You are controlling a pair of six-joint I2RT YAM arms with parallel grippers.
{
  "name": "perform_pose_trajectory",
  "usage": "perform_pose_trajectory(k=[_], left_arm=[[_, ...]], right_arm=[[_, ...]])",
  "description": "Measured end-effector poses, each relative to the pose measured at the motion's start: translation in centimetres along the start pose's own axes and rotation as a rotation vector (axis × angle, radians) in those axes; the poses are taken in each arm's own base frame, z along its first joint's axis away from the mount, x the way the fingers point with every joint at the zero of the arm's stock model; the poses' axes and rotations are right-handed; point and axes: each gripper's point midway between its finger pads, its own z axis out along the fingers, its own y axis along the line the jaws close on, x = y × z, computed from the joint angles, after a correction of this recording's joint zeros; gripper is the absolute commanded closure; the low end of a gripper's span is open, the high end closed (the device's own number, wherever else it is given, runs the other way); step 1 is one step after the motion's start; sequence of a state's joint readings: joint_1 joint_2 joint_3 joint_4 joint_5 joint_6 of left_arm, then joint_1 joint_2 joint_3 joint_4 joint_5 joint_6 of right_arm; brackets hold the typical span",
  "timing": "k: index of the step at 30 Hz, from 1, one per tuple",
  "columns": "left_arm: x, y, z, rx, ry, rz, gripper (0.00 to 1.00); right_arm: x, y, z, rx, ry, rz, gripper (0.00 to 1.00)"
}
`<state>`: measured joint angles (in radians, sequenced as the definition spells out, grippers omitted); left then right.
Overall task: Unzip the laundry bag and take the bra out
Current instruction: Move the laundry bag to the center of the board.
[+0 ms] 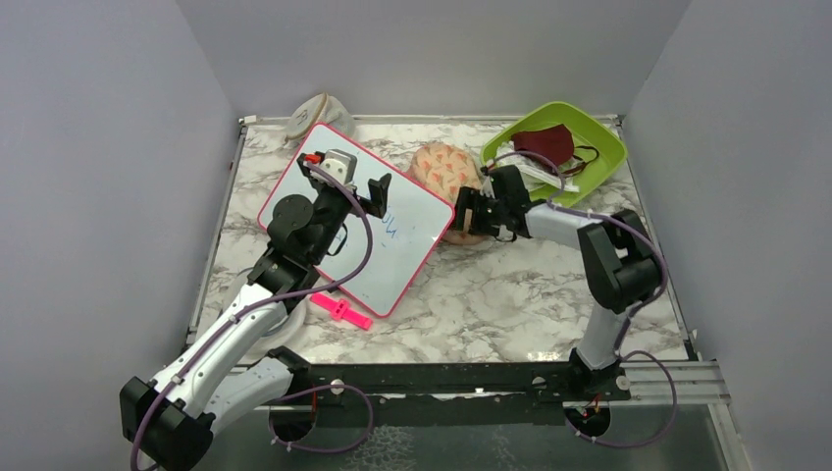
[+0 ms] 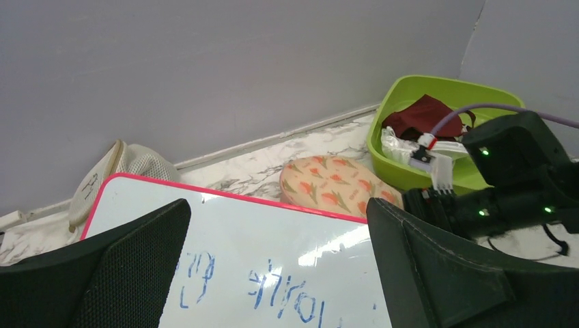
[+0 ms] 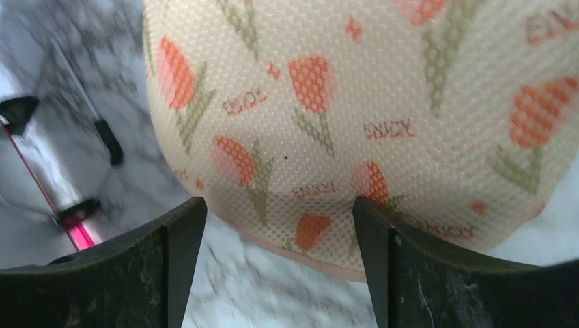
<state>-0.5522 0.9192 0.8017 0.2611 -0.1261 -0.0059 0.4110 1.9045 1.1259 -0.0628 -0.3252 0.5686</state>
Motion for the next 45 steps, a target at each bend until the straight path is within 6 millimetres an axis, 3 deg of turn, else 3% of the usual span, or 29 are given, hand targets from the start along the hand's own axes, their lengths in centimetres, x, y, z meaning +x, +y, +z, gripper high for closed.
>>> perform_pose_trajectory(k=[5,9,11,13,15,17,20,23,27,30,35,40,43,45], left_arm=[[-0.2,0.0,-0.1,-0.001,-0.005,-0.004,0.02],[-0.2,0.0,-0.1,0.0,-0.005,-0.004,0.02],[-0.2,0.0,-0.1,0.0,-0.005,-0.004,0.02],[-0.2,0.0,-0.1,0.0,-0.005,-0.005,0.02],[-0.2,0.0,-0.1,0.0,-0.005,-0.005,0.02],[-0.2,0.0,-0.1,0.0,-0.004,-0.005,0.02],[-0.1,0.0,-0.1,0.0,-0.003,-0.006,0.02],[-0.1,0.0,-0.1,0.0,-0.002,-0.007,0.02],[0.0,0.0,0.0,0.0,0.002,-0.007,0.02],[0.2,0.0,0.1,0.0,0.005,-0.006,0.02],[0.5,-0.1,0.2,0.0,0.015,-0.005,0.02],[0.6,-0.1,0.3,0.001,0.017,-0.005,0.02],[0.6,-0.1,0.3,0.001,0.017,-0.005,0.02],[0.6,-0.1,0.3,0.001,0.017,-0.005,0.02]], right_arm=[[4.8,-2.9,-5.2,0.099,0.011,0.004,0.17],[6.2,-7.4,-10.8,0.26,-0.051,0.077,0.1],[5.5,-10.0,-14.4,0.356,-0.13,0.134,0.1],[3.9,-11.0,-17.1,0.409,-0.216,0.152,0.1],[2.2,-9.9,-19.2,0.398,-0.289,0.12,0.1],[0.1,-7.5,-20.5,0.325,-0.346,0.058,0.09],[-1.9,-4.1,-20.7,0.178,-0.37,-0.019,0.09],[-2.0,-1.1,-18.8,0.036,-0.315,-0.088,0.09],[1.4,2.4,-13.5,-0.074,-0.12,-0.167,0.1],[3.5,4.4,-10.7,-0.144,-0.028,-0.204,0.1],[5.0,3.1,-9.6,-0.1,0.004,-0.155,0.1],[7.5,-0.2,-9.5,0.032,0.055,-0.069,0.08],[10.7,-2.9,-11.3,0.158,0.115,0.013,0.0],[11.5,-3.9,-13.5,0.231,0.107,0.046,0.0]])
